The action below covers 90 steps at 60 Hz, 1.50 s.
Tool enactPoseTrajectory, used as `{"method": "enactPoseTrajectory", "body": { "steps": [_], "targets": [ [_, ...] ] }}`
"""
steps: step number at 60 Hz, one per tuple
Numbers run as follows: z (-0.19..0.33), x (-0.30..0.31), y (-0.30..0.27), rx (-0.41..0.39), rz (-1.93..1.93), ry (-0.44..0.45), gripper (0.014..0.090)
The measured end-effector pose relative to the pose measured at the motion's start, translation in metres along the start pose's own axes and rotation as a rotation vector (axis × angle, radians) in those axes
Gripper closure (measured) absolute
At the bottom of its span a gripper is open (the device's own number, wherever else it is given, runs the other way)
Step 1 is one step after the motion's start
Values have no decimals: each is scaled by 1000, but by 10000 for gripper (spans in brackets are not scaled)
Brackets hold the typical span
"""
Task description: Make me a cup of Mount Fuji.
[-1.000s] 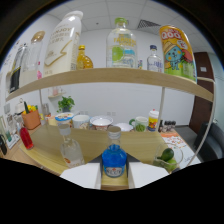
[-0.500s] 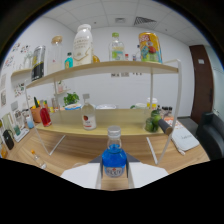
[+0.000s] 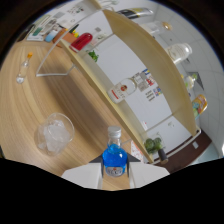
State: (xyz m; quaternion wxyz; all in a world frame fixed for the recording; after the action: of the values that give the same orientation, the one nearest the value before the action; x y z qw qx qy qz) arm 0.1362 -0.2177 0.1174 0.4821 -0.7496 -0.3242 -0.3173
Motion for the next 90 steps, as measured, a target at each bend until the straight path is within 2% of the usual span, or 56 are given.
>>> {"method": "enactPoseTrajectory", "body": {
  "steps": [10, 24, 32, 43, 50, 60, 66, 75, 83, 90],
  "targets": [
    [-4, 7, -16, 4, -417, 89, 696],
    [-5, 2, -32, -25, -825, 139, 696],
    [0, -3, -30, -70, -994, 135, 696],
    [1, -8, -30, -70, -1026, 121, 695],
    [-4, -2, -33, -57, -895, 113, 695],
    [-24, 23, -56, 54, -374, 63, 691],
    [-43, 44, -65, 153, -18, -8, 689],
    [-50, 73, -39, 226, 440, -75, 690],
    [-36, 82, 21, 183, 753, -108, 690],
    [-11, 73, 79, 80, 872, -107, 692]
  ]
}}
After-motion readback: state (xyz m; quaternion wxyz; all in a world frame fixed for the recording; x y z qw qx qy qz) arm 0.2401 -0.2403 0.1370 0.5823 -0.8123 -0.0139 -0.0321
